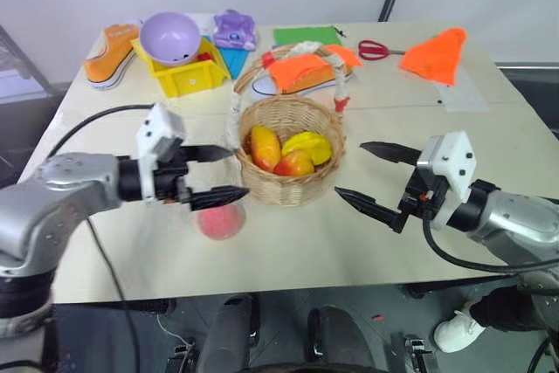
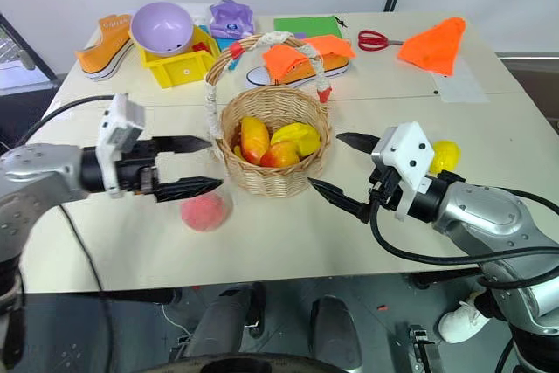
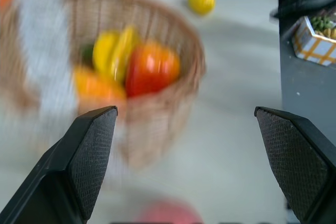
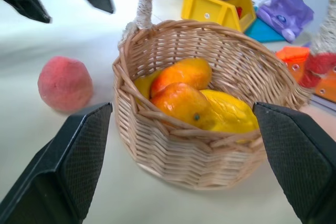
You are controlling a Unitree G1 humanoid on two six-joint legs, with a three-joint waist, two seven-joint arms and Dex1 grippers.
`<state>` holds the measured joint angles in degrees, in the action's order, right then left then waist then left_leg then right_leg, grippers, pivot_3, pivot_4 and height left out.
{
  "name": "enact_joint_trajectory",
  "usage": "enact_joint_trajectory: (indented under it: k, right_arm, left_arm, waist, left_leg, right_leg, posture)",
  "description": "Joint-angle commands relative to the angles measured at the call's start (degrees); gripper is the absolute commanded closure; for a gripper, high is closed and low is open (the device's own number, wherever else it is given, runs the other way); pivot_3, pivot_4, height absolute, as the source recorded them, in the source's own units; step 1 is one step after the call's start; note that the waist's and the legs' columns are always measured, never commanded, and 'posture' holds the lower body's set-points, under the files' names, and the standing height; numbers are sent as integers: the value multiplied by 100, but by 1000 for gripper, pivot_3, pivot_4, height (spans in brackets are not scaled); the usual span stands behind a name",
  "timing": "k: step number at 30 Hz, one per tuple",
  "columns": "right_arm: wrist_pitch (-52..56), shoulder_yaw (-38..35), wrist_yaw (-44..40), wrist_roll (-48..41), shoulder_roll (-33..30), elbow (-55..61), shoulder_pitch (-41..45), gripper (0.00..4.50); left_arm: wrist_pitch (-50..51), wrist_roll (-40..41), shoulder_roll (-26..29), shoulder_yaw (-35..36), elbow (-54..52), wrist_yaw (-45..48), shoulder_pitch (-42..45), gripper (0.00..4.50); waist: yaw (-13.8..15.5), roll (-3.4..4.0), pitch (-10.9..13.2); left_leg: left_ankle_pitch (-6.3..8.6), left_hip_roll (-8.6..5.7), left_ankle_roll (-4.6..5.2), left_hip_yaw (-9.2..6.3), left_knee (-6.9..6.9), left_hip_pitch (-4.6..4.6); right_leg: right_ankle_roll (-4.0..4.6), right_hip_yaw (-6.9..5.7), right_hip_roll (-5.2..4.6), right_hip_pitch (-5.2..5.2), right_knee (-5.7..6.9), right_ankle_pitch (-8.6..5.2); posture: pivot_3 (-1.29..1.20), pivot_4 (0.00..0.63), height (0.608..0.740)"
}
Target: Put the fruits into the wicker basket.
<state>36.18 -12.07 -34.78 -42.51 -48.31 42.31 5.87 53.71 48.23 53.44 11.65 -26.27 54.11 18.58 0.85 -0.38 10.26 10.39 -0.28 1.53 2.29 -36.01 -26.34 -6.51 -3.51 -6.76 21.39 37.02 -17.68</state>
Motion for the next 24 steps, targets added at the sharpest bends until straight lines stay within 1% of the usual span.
enact_joint_trajectory:
  k: [1, 3, 5, 8, 12, 16, 19, 20, 21, 22, 24]
  right_arm:
    - [-139, -6, -86, 58, 58, -32, 134, 0]
    - [-167, 73, -129, 105, 97, -91, 191, 0]
    - [-199, 171, -186, 182, 128, -126, 242, 0]
    - [-228, 252, -232, 251, 167, -140, 306, 0]
    - [-229, 274, -257, 270, 199, -105, 329, 0]
    - [-212, 327, -223, 293, 257, -32, 336, 0]
    - [-193, 348, -199, 298, 279, 5, 345, 0]
    - [-189, 352, -191, 299, 283, 13, 345, 0]
    - [-188, 353, -185, 300, 284, 18, 344, 0]
    - [-187, 350, -180, 300, 284, 20, 342, 0]
    - [-182, 341, -167, 301, 282, 26, 334, 0]
  left_arm:
    - [-235, -295, 468, 221, 84, 337, -472, 18]
    - [-355, -455, 707, 94, 62, 538, -785, 18]
    - [-419, -633, 817, -185, 0, 599, -885, 18]
    - [-498, -991, 825, -665, 1, 486, -789, 18]
    - [-522, -1218, 711, -949, 72, 374, -645, 18]
    - [-837, -1716, 644, -1547, 97, 435, -445, 18]
    - [-1000, -1915, 573, -1698, 261, 477, -305, 18]
    - [-967, -1860, 532, -1670, 308, 508, -266, 545]
    - [-972, -1820, 515, -1634, 329, 551, -237, 884]
    - [-970, -1812, 511, -1610, 340, 566, -212, 1357]
    - [-989, -1827, 512, -1556, 364, 574, -170, 2107]
  waist:
    - [-14, 0, 0]
    - [-15, 2, 1]
    - [-12, 3, 1]
    - [-11, 6, 2]
    - [-24, 6, 2]
    - [-19, 7, 2]
    - [-19, 6, 2]
    - [-19, 7, 2]
    - [-19, 7, 2]
    - [-20, 7, 2]
    - [-21, 7, 2]
  left_leg:
    - [6, 0, -9, 0, 2, 0]
    - [9, 0, -13, 4, 7, 0]
    - [9, 1, -14, 5, 11, 0]
    - [10, 1, -15, 5, 13, -1]
    - [11, 1, -14, 18, 30, -3]
    - [10, 1, -14, 28, 42, -5]
    - [9, 1, -12, 36, 43, -7]
    - [8, 1, -11, 37, 42, -6]
    - [8, 1, -11, 38, 42, -6]
    - [8, 2, -11, 38, 41, -6]
    - [8, 3, -11, 38, 40, -6]
  right_leg:
    - [1, 2, -1, 3, -2, 0]
    - [3, 7, -3, 5, -4, 0]
    - [7, 10, -5, 7, -4, -2]
    - [12, 11, -9, 23, -8, -4]
    - [16, 26, -11, 40, -12, -1]
    - [16, 29, -10, 43, -10, 0]
    - [15, 33, -10, 36, -8, 0]
    - [15, 33, -10, 36, -8, 0]
    - [15, 34, -10, 36, -7, 0]
    - [15, 34, -9, 36, -6, 0]
    - [14, 34, -9, 37, -6, 0]
  posture:
    - [0, 150, 740]
    - [0, 150, 740]
    - [0, 150, 740]
    - [0, 150, 740]
    - [0, 150, 740]
    - [0, 150, 740]
    - [0, 150, 740]
    - [0, 150, 740]
    - [0, 150, 740]
    - [0, 150, 740]
    - [0, 150, 740]
